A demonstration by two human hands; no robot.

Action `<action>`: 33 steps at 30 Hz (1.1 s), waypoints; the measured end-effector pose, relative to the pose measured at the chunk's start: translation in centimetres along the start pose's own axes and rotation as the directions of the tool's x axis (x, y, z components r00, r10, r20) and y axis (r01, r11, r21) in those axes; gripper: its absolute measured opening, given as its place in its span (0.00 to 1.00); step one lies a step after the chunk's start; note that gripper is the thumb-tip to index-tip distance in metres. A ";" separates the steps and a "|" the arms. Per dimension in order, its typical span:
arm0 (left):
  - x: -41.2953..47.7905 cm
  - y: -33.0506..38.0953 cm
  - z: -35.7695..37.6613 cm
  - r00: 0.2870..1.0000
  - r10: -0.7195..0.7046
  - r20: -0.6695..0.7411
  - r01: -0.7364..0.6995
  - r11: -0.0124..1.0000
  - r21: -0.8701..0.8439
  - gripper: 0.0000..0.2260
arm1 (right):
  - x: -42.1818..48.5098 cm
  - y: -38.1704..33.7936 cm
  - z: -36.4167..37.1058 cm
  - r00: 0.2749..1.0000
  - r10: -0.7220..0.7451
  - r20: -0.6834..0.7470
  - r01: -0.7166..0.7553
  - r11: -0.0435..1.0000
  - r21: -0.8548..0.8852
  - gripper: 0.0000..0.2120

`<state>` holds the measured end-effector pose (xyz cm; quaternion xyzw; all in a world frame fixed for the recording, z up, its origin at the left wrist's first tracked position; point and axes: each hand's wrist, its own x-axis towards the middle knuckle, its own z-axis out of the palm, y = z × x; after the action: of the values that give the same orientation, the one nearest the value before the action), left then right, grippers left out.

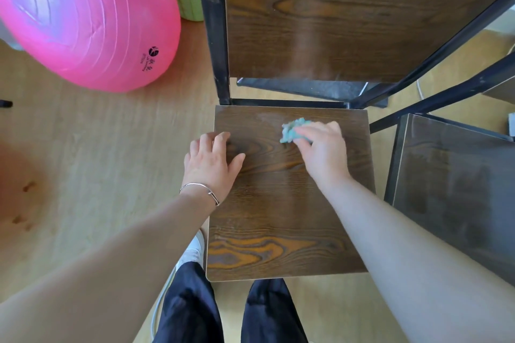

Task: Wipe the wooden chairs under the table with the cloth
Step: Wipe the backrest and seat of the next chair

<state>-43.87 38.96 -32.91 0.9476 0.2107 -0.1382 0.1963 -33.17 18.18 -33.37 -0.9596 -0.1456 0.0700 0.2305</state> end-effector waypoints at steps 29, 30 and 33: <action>-0.9 -7.7 -2.7 1.000 0.004 -0.009 -0.004 1.000 0.006 0.25 | 5.1 -14.0 7.9 0.967 0.197 0.159 -0.233 0.939 0.253 0.15; -0.8 -7.9 -2.8 1.000 0.003 -0.012 -0.003 1.000 0.011 0.25 | 5.4 -14.5 8.5 0.967 0.200 0.160 -0.233 0.947 0.222 0.15; -0.5 -8.2 -3.3 1.000 -0.007 -0.016 0.007 1.000 0.014 0.25 | 5.6 -14.9 8.9 0.967 0.188 0.170 -0.213 0.966 0.143 0.14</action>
<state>-47.47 47.06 -32.42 0.9493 0.2148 -0.1329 0.1874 -33.34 36.35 -34.76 -0.9393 -0.0588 0.1791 0.2867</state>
